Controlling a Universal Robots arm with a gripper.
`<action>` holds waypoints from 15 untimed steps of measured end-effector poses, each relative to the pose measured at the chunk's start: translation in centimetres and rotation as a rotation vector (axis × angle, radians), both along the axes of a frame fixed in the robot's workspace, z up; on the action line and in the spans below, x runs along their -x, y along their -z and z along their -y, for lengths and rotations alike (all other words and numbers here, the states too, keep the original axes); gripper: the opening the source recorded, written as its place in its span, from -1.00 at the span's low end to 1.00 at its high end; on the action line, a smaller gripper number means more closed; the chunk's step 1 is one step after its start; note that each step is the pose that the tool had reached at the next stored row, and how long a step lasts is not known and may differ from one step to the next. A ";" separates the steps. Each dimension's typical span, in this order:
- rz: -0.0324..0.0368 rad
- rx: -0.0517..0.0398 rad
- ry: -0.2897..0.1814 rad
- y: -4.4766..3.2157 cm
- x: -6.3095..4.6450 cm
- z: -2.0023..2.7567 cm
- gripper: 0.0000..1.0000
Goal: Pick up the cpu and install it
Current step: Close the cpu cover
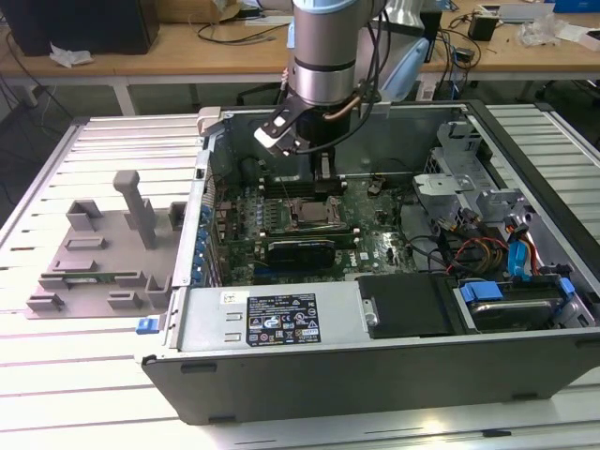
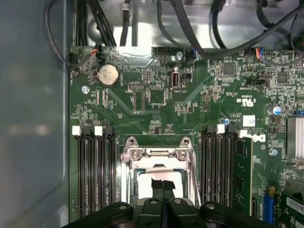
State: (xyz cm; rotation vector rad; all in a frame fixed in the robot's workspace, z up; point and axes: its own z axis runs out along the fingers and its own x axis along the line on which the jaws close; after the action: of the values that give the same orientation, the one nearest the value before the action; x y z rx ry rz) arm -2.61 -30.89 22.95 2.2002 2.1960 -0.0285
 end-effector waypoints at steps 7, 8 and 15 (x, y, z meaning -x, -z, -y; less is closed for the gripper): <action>0.0000 0.0000 0.000 0.82 0.5 0.01 -0.79; -0.0001 0.0001 0.000 0.86 0.6 0.01 -0.79; 0.0000 0.0001 -0.001 1.65 0.9 -0.07 -0.79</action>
State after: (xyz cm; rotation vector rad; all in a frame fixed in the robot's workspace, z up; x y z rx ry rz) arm -3.52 -30.82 21.30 2.1995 2.1967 -0.0286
